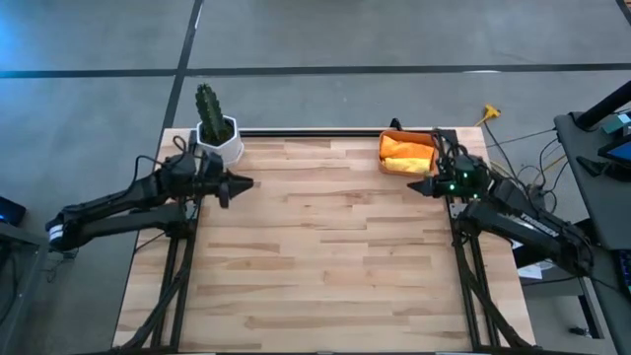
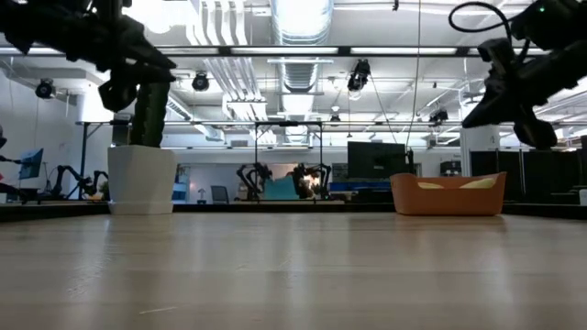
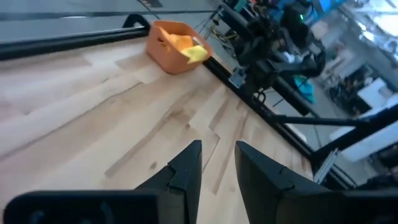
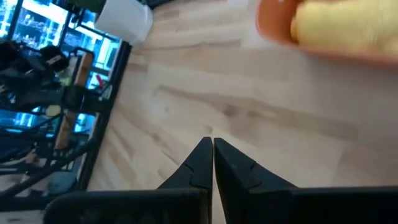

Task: Roll microfiber towels into tight, uniform cylinder then place into a basket
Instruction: Return to Home Position

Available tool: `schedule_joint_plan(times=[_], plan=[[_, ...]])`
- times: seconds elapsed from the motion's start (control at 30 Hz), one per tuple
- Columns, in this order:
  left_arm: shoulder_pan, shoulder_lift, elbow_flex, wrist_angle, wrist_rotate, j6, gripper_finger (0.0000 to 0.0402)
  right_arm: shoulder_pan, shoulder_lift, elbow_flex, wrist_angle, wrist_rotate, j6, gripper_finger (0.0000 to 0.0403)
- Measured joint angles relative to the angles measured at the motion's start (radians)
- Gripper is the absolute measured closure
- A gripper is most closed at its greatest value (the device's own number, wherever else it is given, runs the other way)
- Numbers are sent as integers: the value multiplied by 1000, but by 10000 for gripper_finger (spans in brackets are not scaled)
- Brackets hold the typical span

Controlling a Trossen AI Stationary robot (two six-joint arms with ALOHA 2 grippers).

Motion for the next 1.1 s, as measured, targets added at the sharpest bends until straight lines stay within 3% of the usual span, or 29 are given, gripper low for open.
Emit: schedule_joint_plan(times=[0.37, 0.47, 0.57, 0.83, 1.1], plan=[[32, -253, -158, -67, -20, -168, 321, 121, -305, -202, 10, 5, 213, 394], [37, -315, -176, -120, -56, -175, 321, 159, -364, -211, 83, 90, 236, 394], [37, -378, -203, -119, -84, -214, 321, 200, -355, -228, 171, 172, 254, 394], [37, -453, -250, -133, -107, -219, 321, 379, -240, -335, 495, 221, 313, 394], [37, -426, -295, -135, -114, -254, 321, 537, -149, -351, 577, 381, 303, 394]])
